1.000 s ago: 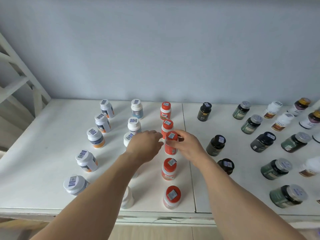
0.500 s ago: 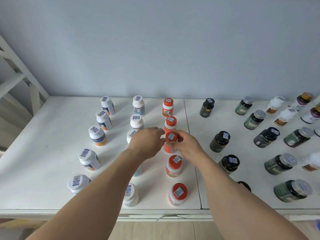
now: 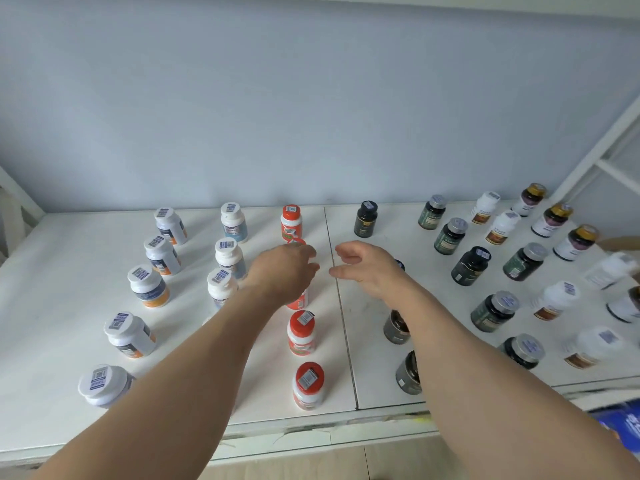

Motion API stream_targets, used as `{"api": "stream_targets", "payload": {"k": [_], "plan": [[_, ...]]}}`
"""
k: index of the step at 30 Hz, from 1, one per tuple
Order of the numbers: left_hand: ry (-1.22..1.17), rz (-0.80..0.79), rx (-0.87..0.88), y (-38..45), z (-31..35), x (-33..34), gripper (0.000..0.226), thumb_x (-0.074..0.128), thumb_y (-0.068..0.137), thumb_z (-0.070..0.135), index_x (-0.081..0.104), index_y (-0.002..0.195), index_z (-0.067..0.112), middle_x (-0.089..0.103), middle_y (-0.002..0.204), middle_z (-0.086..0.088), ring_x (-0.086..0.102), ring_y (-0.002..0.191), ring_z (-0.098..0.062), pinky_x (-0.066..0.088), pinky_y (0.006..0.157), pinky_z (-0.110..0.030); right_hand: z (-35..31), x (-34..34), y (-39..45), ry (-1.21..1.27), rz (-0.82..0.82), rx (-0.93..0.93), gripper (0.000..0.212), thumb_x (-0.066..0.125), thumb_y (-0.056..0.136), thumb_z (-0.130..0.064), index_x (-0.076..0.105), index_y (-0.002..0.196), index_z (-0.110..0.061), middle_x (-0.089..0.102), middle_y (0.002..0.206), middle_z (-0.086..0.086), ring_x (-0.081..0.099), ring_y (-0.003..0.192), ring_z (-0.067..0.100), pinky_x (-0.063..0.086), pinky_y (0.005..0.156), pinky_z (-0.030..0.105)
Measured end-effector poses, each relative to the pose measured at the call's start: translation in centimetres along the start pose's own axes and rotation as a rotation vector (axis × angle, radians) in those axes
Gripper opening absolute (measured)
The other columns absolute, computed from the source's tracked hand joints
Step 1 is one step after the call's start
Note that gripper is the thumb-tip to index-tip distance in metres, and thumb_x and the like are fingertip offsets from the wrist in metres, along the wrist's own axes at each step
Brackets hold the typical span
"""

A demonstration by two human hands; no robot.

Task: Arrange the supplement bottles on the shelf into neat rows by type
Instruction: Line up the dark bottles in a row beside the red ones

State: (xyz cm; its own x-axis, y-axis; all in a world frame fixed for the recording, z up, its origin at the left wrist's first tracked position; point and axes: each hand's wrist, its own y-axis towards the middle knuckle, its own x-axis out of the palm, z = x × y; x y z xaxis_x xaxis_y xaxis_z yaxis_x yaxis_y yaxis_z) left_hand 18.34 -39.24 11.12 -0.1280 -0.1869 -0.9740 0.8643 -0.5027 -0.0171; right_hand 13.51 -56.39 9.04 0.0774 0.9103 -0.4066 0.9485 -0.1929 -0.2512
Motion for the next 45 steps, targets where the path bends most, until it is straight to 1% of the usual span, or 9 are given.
{"api": "stream_targets", "payload": {"k": [8, 12, 18, 21, 23, 26, 29, 37, 45], "plan": [[0.023, 0.051, -0.029, 6.5, 4.4, 1.0, 0.037, 0.046, 0.097, 0.042, 0.055, 0.13, 0.027, 0.059, 0.129, 0.006, 0.059, 0.111, -0.022, 0.049, 0.087, -0.033, 1.2, -8.0, 6.1, -0.075, 0.019, -0.077, 0.048, 0.076, 0.083, -0.022, 0.06, 0.128, -0.014, 0.062, 0.123, -0.003, 0.057, 0.114, 0.009, 0.04, 0.094, 0.022], [-0.023, 0.028, -0.111, 11.0, 6.0, 2.1, 0.038, 0.047, 0.096, 0.041, 0.053, 0.131, 0.027, 0.057, 0.131, 0.007, 0.056, 0.116, -0.02, 0.047, 0.087, -0.034, 2.3, -11.6, 11.1, -0.111, 0.068, -0.085, 0.047, 0.071, 0.085, -0.02, 0.059, 0.13, -0.016, 0.06, 0.132, 0.0, 0.057, 0.118, 0.012, 0.041, 0.098, 0.026], [-0.142, -0.084, -0.235, 14.8, 6.9, 4.8, 0.051, 0.052, 0.094, 0.041, 0.042, 0.142, 0.024, 0.053, 0.138, 0.002, 0.05, 0.125, -0.021, 0.045, 0.099, -0.036, 3.1, -13.0, 16.3, -0.229, -0.014, -0.082, 0.065, 0.066, 0.088, -0.027, 0.038, 0.147, -0.028, 0.042, 0.15, -0.006, 0.045, 0.132, 0.017, 0.042, 0.087, 0.03], [-0.249, -0.118, -0.289, 16.4, 7.1, 6.2, 0.058, 0.054, 0.094, 0.04, 0.037, 0.145, 0.022, 0.051, 0.142, 0.003, 0.047, 0.129, -0.019, 0.04, 0.103, -0.033, 3.7, -12.6, 18.2, -0.257, -0.103, -0.069, 0.073, 0.069, 0.085, -0.03, 0.034, 0.149, -0.031, 0.039, 0.152, -0.007, 0.042, 0.135, 0.016, 0.041, 0.101, 0.035], [-0.318, -0.134, -0.315, 17.3, 7.1, 6.9, 0.061, 0.056, 0.093, 0.039, 0.034, 0.147, 0.021, 0.049, 0.143, 0.002, 0.046, 0.13, -0.018, 0.037, 0.103, -0.031, 4.1, -12.3, 19.1, -0.26, -0.134, -0.061, 0.068, 0.071, 0.084, -0.03, 0.041, 0.145, -0.031, 0.048, 0.145, -0.005, 0.047, 0.129, 0.017, 0.043, 0.1, 0.034], [-0.451, -0.163, -0.355, 18.1, 7.2, 7.8, 0.067, 0.061, 0.09, 0.037, 0.032, 0.148, 0.021, 0.05, 0.142, 0.002, 0.048, 0.128, -0.018, 0.038, 0.102, -0.03, 4.4, -12.0, 19.6, -0.272, -0.106, -0.083, 0.043, 0.069, 0.085, -0.031, 0.056, 0.126, -0.029, 0.062, 0.117, -0.003, 0.058, 0.104, 0.019, 0.048, 0.078, 0.03], [-0.602, -0.166, -0.375, 18.6, 7.1, 8.3, 0.073, 0.068, 0.086, 0.035, 0.031, 0.148, 0.024, 0.052, 0.139, 0.004, 0.051, 0.123, -0.016, 0.045, 0.097, -0.03, 4.0, -12.5, 20.2, -0.261, -0.117, -0.128, 0.037, 0.068, 0.086, -0.034, 0.059, 0.121, -0.028, 0.064, 0.112, -0.006, 0.059, 0.102, 0.016, 0.045, 0.078, 0.028], [-0.92, -0.138, -0.319, 19.4, 7.5, 6.3, 0.028, 0.072, 0.081, 0.026, 0.065, 0.108, 0.029, 0.07, 0.095, 0.01, 0.063, 0.092, -0.011, 0.047, 0.074, -0.024, 0.7, -14.4, 20.2, -0.208, -0.149, -0.187, 0.032, 0.073, 0.082, -0.038, 0.068, 0.101, -0.012, 0.068, 0.105, 0.008, 0.062, 0.099, 0.025, 0.049, 0.089, 0.042], [-1.142, -0.269, -0.303, 19.9, 7.0, 5.3, 0.033, 0.081, 0.076, 0.032, 0.072, 0.102, 0.016, 0.073, 0.1, -0.011, 0.067, 0.101, -0.022, 0.053, 0.095, -0.033, 0.3, -15.1, 19.9, -0.084, -0.112, -0.08, 0.03, 0.07, 0.081, -0.053, 0.074, 0.092, -0.025, 0.073, 0.094, -0.007, 0.068, 0.093, 0.015, 0.054, 0.092, 0.037]]}}
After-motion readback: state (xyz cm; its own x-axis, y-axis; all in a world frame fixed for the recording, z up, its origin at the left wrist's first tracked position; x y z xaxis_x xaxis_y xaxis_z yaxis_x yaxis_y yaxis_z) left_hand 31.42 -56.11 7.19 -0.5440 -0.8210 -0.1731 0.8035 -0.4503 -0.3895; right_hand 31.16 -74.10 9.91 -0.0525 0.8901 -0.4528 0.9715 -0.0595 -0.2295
